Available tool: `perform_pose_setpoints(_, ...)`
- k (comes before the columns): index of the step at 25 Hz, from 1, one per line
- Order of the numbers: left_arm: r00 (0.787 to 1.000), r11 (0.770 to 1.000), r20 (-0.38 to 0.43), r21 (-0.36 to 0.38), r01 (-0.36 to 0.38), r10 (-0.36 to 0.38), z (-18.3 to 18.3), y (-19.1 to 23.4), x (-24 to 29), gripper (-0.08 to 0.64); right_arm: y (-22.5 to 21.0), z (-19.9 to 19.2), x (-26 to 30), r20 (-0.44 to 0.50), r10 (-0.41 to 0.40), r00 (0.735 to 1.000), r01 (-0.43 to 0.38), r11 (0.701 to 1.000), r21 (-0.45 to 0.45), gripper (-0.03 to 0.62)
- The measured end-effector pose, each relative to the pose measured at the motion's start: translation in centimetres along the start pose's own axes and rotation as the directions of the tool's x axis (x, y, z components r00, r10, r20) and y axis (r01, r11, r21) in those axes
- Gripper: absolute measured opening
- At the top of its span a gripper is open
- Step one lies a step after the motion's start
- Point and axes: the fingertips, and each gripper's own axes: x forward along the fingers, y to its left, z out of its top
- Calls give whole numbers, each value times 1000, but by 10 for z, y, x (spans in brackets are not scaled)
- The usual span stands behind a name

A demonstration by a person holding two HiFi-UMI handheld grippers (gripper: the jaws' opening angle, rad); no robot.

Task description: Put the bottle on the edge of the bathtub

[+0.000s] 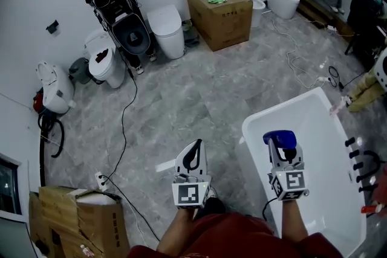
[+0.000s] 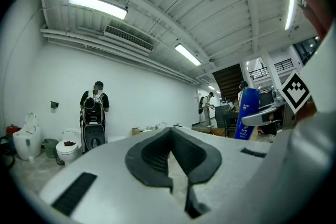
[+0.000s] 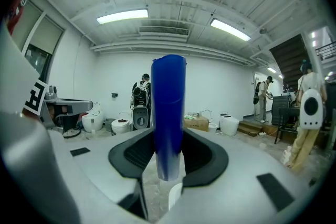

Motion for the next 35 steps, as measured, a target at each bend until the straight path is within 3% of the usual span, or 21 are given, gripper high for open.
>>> perform_pose_setpoints(5, 1000, 1000, 1, -11, 24, -24, -4, 60, 38, 5, 24, 7, 58, -26, -40, 999, 41, 999, 11, 149)
perform_pose_setpoints(9, 998, 999, -54, -2, 38, -38, -17, 94, 66, 5, 34, 15, 94, -28, -68, 997, 68, 998, 15, 149)
perform_pose_setpoints(16, 994, 995, -28, -28, 101, -101, -24, 108, 113, 5, 23, 14, 128, -43, -119, 992, 120, 993, 11, 149)
perform_pose_setpoints(26, 973, 973, -17, 2, 232, -232, -28, 85, 255, 5, -72, 12, 199, -27, -259, 966, 260, 964, 60, 149)
perform_pose_setpoints(35, 921, 921, -24, 19, 388, -388, -31, 22, 409, 6, -189, 4, 260, -36, -396, 918, 397, 911, 114, 149)
